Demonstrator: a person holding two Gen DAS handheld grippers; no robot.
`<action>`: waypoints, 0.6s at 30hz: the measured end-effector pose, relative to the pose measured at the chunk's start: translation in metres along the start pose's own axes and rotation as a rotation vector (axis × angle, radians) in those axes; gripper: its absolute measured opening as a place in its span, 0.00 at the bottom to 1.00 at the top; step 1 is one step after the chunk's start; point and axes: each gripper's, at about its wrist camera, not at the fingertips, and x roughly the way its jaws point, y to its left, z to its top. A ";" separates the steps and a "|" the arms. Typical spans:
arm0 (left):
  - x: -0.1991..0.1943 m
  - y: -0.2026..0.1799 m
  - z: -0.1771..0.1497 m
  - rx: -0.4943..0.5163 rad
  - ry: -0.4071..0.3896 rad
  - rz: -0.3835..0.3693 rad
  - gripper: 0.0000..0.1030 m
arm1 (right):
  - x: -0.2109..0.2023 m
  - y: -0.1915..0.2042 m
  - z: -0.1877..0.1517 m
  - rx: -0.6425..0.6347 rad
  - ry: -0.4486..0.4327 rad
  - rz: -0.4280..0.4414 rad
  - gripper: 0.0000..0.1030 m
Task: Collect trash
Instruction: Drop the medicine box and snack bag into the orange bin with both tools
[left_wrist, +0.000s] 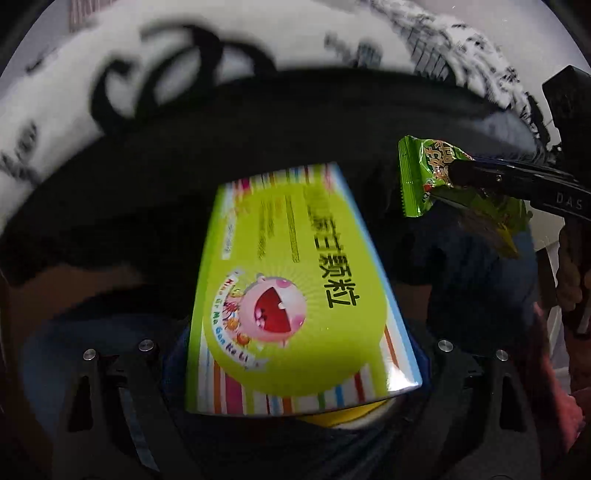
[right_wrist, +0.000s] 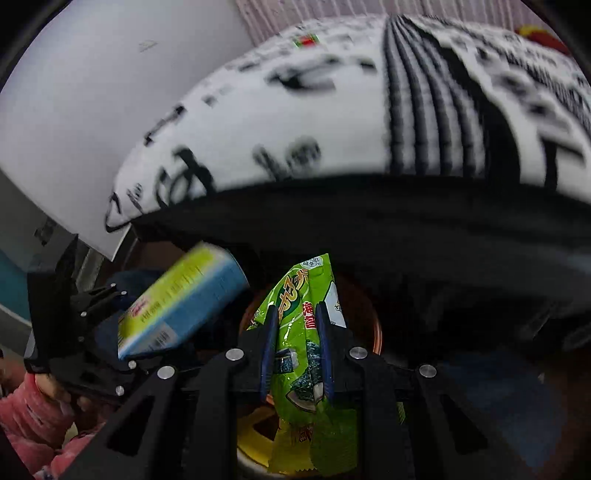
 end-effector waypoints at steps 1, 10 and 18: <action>0.005 0.000 -0.001 -0.004 0.013 -0.007 0.83 | 0.011 -0.004 -0.005 0.016 0.017 0.009 0.20; 0.068 0.010 0.002 -0.069 0.123 0.002 0.83 | 0.074 -0.023 -0.014 0.090 0.108 -0.015 0.21; 0.093 0.022 0.001 -0.125 0.217 0.048 0.84 | 0.082 -0.023 -0.012 0.110 0.092 -0.041 0.65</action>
